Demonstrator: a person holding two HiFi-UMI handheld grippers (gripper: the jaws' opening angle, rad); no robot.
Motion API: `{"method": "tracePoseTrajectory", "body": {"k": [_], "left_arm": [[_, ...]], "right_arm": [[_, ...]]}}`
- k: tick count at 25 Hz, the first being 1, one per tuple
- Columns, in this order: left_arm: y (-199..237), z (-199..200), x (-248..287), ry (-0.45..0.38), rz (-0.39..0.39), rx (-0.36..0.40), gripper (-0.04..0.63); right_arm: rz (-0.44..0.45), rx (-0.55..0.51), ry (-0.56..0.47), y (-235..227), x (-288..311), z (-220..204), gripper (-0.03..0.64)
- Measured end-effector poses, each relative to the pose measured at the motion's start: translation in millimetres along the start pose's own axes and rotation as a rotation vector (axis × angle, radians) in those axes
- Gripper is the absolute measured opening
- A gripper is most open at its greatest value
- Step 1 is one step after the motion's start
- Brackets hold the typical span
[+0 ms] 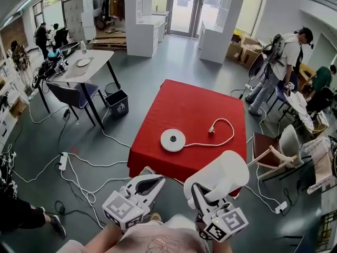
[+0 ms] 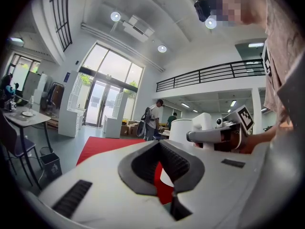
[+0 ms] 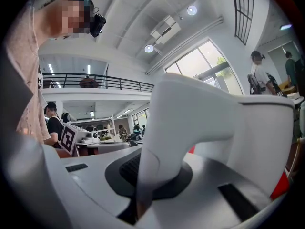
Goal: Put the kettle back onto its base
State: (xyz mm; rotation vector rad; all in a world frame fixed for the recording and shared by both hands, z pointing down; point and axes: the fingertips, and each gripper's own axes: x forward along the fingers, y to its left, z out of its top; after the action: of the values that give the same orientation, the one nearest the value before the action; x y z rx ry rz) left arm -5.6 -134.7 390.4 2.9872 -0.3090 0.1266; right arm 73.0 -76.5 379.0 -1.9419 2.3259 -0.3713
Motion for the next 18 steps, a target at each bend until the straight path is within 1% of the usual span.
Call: {"method": "tracePoseTrajectory", "body": {"k": [4, 6, 10, 13, 18], "left_arm": [[7, 2, 13, -0.004, -0.017, -0.003, -0.009], [11, 4, 19, -0.002, -0.015, -0.015, -0.009], [28, 6, 30, 0.002, 0.0, -0.004, -0.009], [34, 13, 40, -0.003, 0.005, -0.039, -0.009], [55, 10, 57, 0.003, 0.032, 0.002, -0.009]], "right_arm": [[-0.013, -0.003, 0.004, -13, 9, 4, 0.031], [-0.012, -0.005, 0.009, -21, 14, 6, 0.031], [-0.004, -0.012, 0.014, -32, 29, 11, 0.031], [0.008, -0.016, 0.022, -41, 38, 12, 0.031], [0.026, -0.003, 0.033, -59, 50, 15, 0.031]]}}
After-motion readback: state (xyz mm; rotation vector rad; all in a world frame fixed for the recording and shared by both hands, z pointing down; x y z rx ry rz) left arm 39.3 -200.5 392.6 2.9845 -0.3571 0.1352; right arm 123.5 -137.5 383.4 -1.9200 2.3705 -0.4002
